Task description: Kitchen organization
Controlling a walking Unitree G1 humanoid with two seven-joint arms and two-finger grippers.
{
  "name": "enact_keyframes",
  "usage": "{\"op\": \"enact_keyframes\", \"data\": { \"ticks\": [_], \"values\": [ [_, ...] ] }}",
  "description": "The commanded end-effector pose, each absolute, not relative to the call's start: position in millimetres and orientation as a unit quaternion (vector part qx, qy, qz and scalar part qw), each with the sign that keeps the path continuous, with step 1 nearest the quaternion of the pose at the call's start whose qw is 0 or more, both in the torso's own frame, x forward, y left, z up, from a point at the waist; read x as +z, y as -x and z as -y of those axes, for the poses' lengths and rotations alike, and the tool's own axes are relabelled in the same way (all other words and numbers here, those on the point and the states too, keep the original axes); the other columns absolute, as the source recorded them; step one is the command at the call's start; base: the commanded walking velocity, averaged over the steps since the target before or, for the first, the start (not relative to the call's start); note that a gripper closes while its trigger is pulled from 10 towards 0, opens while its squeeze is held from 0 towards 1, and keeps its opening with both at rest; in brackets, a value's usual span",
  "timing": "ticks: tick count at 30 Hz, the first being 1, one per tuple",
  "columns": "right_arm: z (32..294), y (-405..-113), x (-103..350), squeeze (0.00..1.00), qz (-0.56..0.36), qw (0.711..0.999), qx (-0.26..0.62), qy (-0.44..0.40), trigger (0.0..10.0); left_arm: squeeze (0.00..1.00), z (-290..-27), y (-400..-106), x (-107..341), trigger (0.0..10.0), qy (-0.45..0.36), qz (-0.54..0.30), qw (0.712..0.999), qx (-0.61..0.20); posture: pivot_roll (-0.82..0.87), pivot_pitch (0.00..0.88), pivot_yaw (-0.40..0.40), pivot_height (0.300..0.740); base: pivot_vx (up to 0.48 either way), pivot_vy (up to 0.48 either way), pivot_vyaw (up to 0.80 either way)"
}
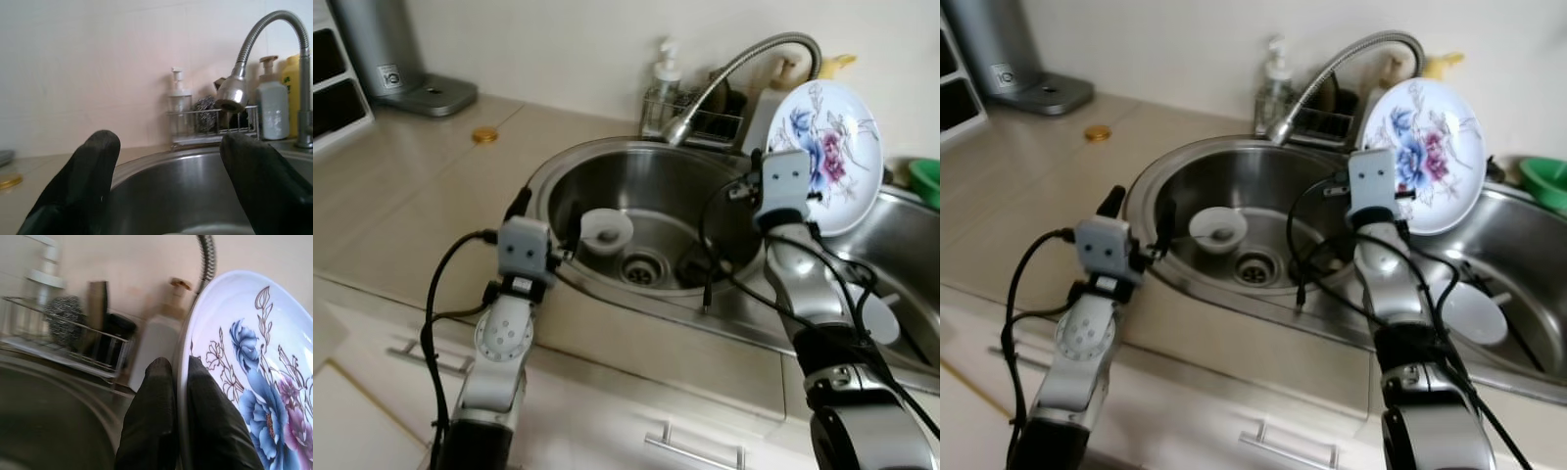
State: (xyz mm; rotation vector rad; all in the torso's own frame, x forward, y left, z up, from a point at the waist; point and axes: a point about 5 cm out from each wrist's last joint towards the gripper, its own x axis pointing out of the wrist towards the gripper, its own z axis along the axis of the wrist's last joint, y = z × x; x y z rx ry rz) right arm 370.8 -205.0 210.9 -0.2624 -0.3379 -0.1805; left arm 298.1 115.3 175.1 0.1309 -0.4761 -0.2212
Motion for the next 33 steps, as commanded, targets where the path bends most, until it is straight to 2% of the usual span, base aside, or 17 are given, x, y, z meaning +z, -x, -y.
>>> {"op": "enact_keyframes", "data": {
  "ticks": [1, 8, 15, 19, 24, 27, 33],
  "values": [
    [195.4, -372.1, 221.8, 0.0, 0.191, 0.97, -0.079, 0.126, 10.0, 0.0, -121.9, -297.0, 169.1, 10.0, -0.073, 0.222, 0.967, -0.106, 0.09, 0.0, -0.046, 0.74, 0.0, 0.0, 0.0],
    [198.1, -372.4, 215.5, 0.0, 0.169, 0.975, -0.088, 0.11, 10.0, 0.0, -121.3, -295.8, 168.7, 10.0, -0.071, 0.222, 0.967, -0.109, 0.09, 0.0, -0.046, 0.74, 0.0, 0.0, 0.0],
    [207.3, -376.8, 208.1, 0.0, 0.126, 0.984, -0.109, 0.062, 10.0, 0.0, -120.2, -295.1, 168.8, 10.0, -0.069, 0.222, 0.966, -0.111, 0.09, 0.0, -0.048, 0.74, 0.0, 0.0, -0.8],
    [214.2, -380.4, 198.5, 0.0, 0.081, 0.989, -0.119, 0.027, 10.0, 0.0, -120.0, -294.9, 168.7, 10.0, -0.068, 0.222, 0.966, -0.112, 0.09, 0.0, -0.05, 0.74, 0.0, 0.0, -0.8],
    [214.4, -385.6, 174.5, 0.0, -0.027, 0.994, -0.104, 0.011, 10.0, 0.0, -119.7, -294.6, 167.8, 10.0, -0.067, 0.22, 0.967, -0.113, 0.09, 0.0, -0.051, 0.74, 0.0, 0.0, 0.0],
    [218.0, -385.1, 157.8, 0.0, -0.088, 0.987, -0.119, -0.055, 10.0, 0.0, -119.4, -294.4, 167.4, 10.0, -0.067, 0.219, 0.967, -0.114, 0.09, 0.0, -0.054, 0.74, 0.0, 0.0, 0.0],
    [219.0, -384.6, 149.5, 0.0, -0.122, 0.981, -0.119, -0.096, 10.0, 0.0, -120.3, -294.3, 167.1, 10.0, -0.067, 0.217, 0.967, -0.113, 0.09, 0.0, -0.053, 0.74, 0.0, 0.0, 0.0]
  ]
}}
